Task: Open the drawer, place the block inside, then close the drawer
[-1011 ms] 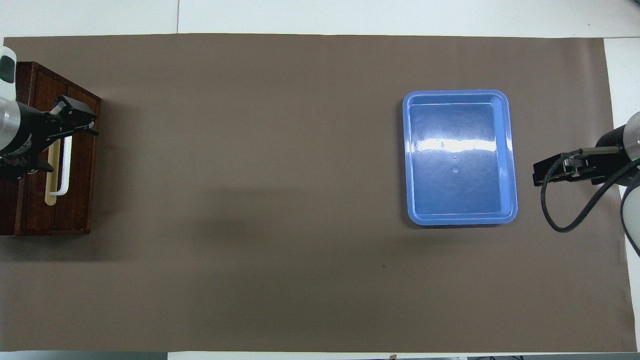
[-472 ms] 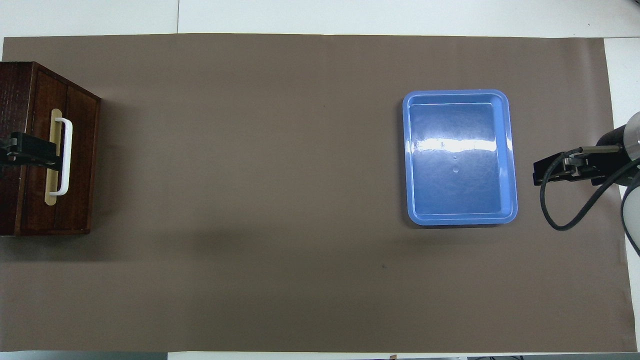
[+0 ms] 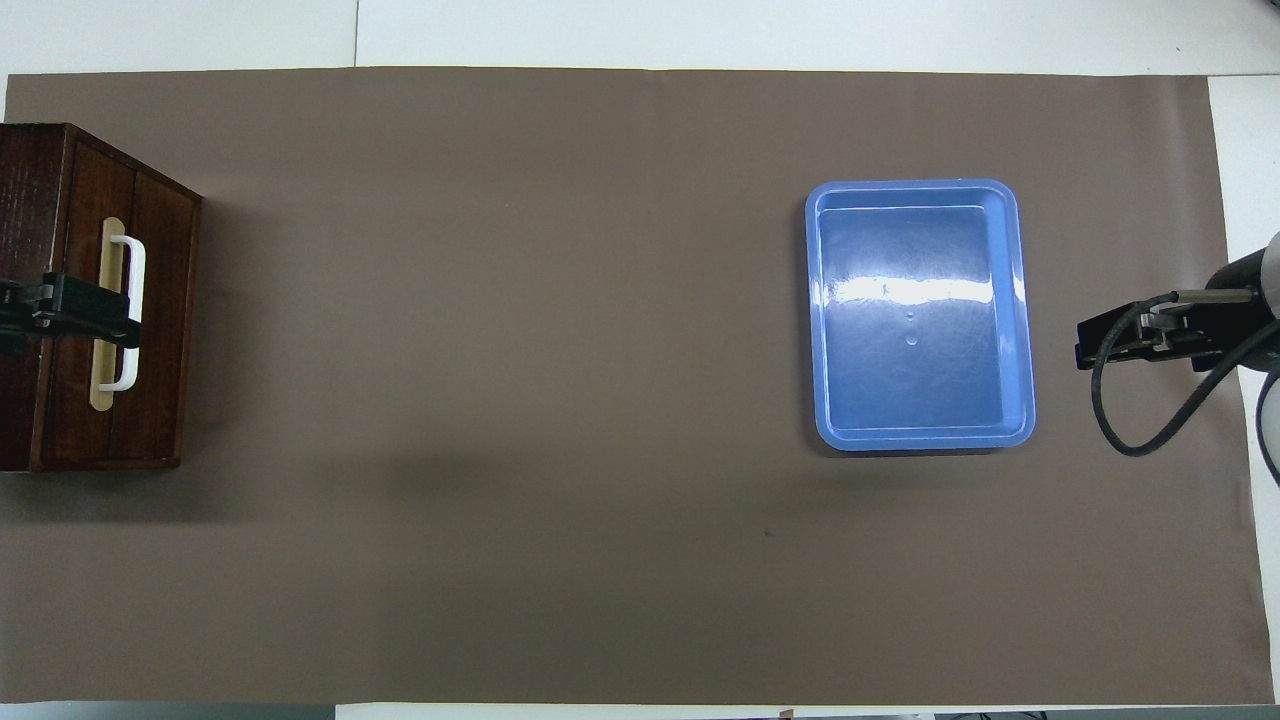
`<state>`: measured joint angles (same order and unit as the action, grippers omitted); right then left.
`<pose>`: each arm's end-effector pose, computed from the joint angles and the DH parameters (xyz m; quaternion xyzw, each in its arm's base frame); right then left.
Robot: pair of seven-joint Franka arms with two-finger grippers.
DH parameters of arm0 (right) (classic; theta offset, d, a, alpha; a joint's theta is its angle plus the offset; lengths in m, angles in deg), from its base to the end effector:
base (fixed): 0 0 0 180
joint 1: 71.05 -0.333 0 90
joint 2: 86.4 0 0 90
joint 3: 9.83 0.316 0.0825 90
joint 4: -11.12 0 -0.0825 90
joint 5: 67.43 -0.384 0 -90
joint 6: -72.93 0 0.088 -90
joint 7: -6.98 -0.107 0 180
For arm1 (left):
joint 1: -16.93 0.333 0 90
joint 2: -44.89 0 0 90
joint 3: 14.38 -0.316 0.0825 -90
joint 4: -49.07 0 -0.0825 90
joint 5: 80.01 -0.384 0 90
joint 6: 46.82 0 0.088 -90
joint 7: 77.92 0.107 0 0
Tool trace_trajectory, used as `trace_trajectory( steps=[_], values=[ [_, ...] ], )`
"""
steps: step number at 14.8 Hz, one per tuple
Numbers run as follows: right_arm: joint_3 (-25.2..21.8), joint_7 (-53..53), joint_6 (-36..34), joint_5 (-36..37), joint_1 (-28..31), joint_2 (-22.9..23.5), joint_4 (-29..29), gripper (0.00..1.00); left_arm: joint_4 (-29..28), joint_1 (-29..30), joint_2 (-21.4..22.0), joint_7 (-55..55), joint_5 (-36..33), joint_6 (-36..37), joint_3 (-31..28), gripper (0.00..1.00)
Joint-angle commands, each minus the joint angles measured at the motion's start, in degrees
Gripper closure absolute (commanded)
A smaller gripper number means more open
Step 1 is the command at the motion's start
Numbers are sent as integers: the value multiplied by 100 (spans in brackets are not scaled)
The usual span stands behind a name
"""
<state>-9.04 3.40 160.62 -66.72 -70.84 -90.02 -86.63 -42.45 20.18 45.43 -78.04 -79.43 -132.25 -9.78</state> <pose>0.5268 0.0042 0.5920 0.9981 -0.0261 -0.0559 0.0087 0.5419 -0.0141 0.6107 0.9988 -0.0109 -0.0485 0.0041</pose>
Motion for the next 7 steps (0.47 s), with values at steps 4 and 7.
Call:
trace_trajectory(
  steps=[4, 7],
  values=[
    [71, -134, 20, 17, 102, -86, -103, 0, -86, 43, 122, 303, 56, -88, -64, 0],
    [71, -134, 19, 8, 102, -86, -103, 0, -7, 70, 148, 320, 74, -97, -73, 0]
  ],
)
